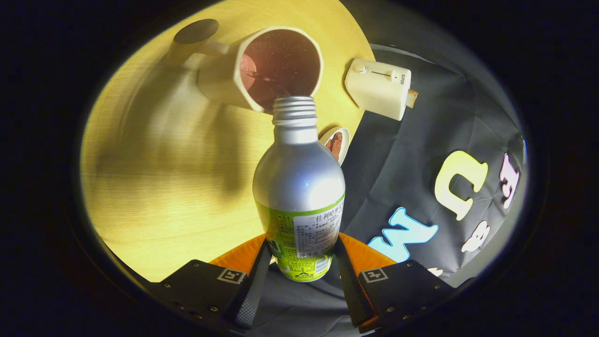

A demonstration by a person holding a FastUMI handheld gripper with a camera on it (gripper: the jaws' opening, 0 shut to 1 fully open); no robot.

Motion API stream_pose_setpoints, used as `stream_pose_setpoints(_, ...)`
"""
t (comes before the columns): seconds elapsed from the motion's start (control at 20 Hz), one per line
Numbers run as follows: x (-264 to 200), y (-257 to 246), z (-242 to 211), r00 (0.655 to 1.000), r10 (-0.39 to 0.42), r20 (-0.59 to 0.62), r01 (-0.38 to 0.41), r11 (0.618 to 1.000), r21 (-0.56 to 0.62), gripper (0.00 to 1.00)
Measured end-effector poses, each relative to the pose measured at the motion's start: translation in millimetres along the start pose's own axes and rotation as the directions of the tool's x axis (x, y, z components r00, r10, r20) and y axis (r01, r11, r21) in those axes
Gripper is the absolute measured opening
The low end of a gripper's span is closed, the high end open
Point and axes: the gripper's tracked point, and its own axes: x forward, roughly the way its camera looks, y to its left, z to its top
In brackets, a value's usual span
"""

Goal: Take the bottle from table, then pour the juice into the cup, finally place the bottle on the coaster

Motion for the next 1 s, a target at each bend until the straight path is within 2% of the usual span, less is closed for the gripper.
stream_pose_setpoints(0.75,2.3,-13.7,-2.0,1.0,-0.012,-0.026,0.009,0.995,-0.103,0.75)
stream_pose_setpoints(1.0,0.1,-13.6,-4.3,0.999,0.007,-0.051,-0.013,0.993,-0.121,0.74)
